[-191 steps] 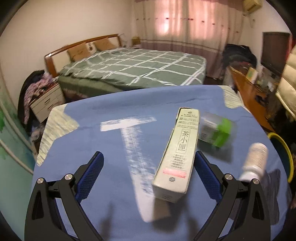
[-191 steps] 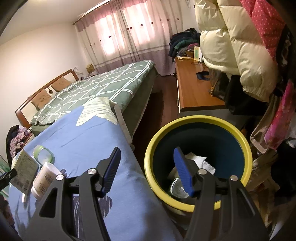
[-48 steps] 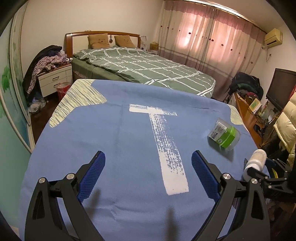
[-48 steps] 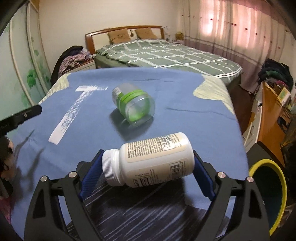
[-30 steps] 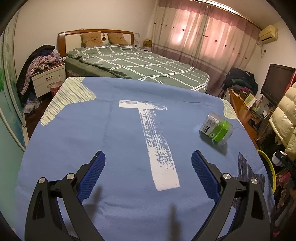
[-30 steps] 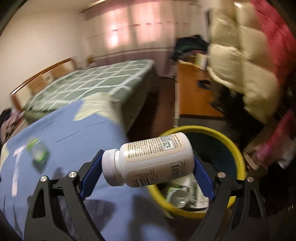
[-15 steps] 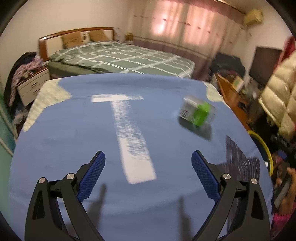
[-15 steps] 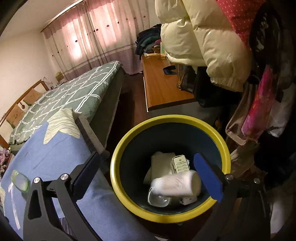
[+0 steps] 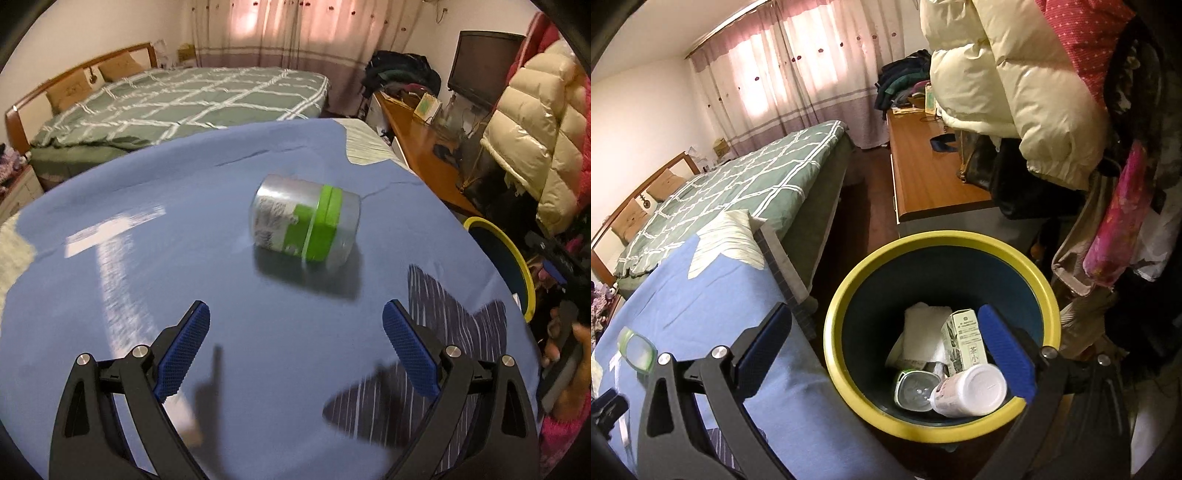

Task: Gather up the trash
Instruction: 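Reach the left tool to the bed and grasp the green-capped jar, then carry the green-capped jar over the bin and open the left tool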

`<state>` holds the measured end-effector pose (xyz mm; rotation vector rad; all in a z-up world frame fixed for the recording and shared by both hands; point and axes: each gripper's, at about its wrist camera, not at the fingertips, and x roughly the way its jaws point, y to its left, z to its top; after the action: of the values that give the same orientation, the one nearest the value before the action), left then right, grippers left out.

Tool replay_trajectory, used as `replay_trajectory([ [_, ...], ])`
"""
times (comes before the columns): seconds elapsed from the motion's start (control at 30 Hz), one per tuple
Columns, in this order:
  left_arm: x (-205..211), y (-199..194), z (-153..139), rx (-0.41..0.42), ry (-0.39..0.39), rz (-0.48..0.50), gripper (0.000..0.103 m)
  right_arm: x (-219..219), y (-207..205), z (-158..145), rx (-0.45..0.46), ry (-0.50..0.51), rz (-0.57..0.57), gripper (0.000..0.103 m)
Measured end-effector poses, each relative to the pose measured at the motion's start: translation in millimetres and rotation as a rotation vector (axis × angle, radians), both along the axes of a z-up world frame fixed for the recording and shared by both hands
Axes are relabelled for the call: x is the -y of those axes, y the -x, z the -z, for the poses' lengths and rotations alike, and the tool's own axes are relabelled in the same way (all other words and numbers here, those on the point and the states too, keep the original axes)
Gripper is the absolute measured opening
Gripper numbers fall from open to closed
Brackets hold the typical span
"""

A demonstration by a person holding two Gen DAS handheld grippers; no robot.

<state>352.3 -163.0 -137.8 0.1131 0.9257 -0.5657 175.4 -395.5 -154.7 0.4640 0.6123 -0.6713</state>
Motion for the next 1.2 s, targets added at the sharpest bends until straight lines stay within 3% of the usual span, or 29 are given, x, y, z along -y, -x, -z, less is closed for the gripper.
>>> replay_trajectory([
  [0.5, 43, -63, 12, -0.007, -0.034, -0.001, 0.093, 0, -1, 2, 0.01, -0.029, -0.029, 0.096],
  [0.57, 45, -67, 14, -0.01, -0.038, -0.002, 0.089, 0, -2, 2, 0.01, -0.031, -0.034, 0.096],
  [0.63, 46, -69, 15, -0.018, -0.029, 0.005, 0.077, 0, -2, 2, 0.01, -0.032, -0.04, 0.096],
  [0.97, 51, -53, 10, -0.01, -0.032, 0.003, 0.074, -8, 4, -5, 0.008, 0.028, -0.041, 0.096],
  [1.2, 80, -19, -13, 0.021, -0.027, 0.07, 0.074, -15, 35, -19, 0.015, 0.09, -0.075, 0.096],
])
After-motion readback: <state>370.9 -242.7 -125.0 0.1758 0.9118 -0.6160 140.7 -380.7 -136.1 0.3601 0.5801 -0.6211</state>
